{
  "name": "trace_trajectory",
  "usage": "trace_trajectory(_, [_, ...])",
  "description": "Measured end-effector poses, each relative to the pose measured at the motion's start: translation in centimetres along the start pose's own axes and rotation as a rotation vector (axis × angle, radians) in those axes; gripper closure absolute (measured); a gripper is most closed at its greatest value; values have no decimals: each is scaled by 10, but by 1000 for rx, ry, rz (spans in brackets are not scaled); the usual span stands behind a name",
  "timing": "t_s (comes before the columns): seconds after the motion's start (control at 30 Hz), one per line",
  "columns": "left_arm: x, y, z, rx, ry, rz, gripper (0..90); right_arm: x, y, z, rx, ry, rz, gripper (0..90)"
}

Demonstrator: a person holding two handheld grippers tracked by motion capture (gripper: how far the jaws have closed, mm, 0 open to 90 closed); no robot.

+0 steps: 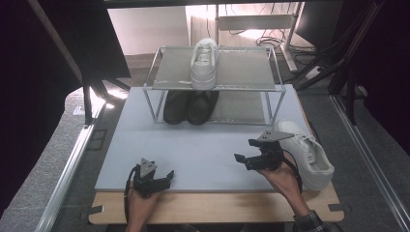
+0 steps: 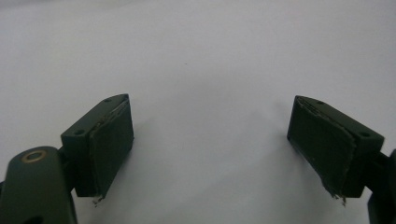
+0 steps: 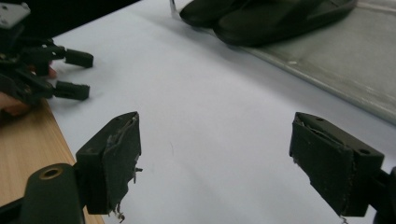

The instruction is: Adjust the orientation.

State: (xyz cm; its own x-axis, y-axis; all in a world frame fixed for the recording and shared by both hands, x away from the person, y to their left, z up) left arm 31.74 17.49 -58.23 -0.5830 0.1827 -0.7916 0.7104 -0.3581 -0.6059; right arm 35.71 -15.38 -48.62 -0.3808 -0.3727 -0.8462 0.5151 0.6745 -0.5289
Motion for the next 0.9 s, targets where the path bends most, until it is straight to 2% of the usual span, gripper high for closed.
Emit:
trace_trajectory(0.13, [0,0,0,0,0,0,143,13,-6,4,30,-44,-17,174])
trace_trajectory(0.4, [0,0,0,0,0,0,144,38,-14,5,28,-5,-70,144])
trace_trajectory(0.57, [0,0,0,0,0,0,144,48,-20,5,34,-14,-106,148])
trace_trajectory(0.63, [0,0,0,0,0,0,144,51,-23,6,50,-24,-122,186])
trace_trajectory(0.8, [0,0,0,0,1,0,144,57,-33,9,57,-11,-154,410])
trace_trajectory(0.9, [0,0,0,0,1,0,144,60,-39,11,67,-3,-156,511])
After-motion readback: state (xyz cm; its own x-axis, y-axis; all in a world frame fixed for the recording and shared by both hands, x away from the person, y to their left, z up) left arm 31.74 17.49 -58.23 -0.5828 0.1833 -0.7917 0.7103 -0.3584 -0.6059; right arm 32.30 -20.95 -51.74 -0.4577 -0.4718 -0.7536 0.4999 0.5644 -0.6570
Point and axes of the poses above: each handheld gripper's, and its own axes: y roughly forward along the jaws, x roughly out of its underside, z roughly to its right, the point moved 7 cm from there along y, roughly forward along the jaws, and after that the axes turned 4 degrees about -y, right-handed, at the moved point
